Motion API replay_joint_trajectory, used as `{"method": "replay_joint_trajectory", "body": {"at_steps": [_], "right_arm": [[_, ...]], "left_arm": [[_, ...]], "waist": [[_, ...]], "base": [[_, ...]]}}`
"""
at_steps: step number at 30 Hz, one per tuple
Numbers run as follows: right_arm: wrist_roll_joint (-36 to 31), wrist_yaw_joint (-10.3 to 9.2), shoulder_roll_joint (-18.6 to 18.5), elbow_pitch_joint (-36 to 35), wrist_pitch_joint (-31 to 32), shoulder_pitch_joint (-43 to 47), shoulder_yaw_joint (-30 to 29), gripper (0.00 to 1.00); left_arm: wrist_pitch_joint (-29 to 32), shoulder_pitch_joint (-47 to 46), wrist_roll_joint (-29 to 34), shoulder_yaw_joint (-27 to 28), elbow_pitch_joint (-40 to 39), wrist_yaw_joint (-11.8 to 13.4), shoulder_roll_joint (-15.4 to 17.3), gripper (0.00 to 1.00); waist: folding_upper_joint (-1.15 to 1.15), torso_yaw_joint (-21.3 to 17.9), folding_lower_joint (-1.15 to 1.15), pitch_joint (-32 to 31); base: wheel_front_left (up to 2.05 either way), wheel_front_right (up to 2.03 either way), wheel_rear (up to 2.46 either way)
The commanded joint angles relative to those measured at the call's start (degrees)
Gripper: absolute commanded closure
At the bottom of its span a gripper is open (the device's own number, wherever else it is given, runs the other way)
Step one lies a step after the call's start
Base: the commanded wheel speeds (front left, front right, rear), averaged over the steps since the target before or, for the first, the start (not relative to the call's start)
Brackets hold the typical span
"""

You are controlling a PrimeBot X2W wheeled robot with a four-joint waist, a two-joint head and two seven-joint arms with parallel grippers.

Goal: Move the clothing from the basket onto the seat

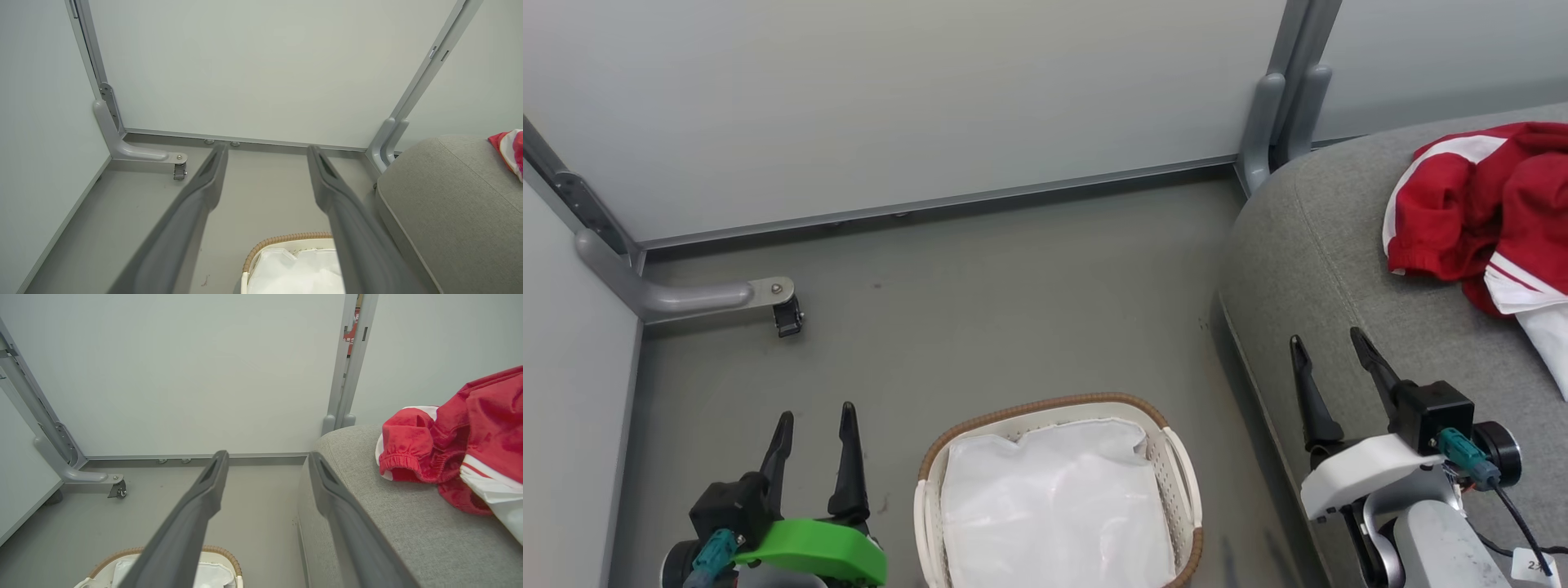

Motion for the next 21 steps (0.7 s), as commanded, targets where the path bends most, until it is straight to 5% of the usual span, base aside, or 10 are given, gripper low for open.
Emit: {"method": "replay_joint_trajectory", "body": {"at_steps": [1, 21], "right_arm": [[0.6, -0.08, -0.2, -0.3, -0.1, 1.0, 0.0, 0.0], [1.6, -0.08, -0.2, -0.4, -0.1, 2.4, 1.0, 0.0]], "left_arm": [[-0.2, 1.0, -0.6, -0.2, 0.1, 0.2, 0.0, 0.0], [-0.2, 2.0, -1.0, -0.2, 0.9, 1.2, 0.0, 0.0]], "waist": [[0.0, -0.2, 0.01, -0.5], [0.0, -0.7, 0.01, -1.8]], "base": [[0.0, 0.0, 0.0], [0.0, 0.0, 0.0]]}}
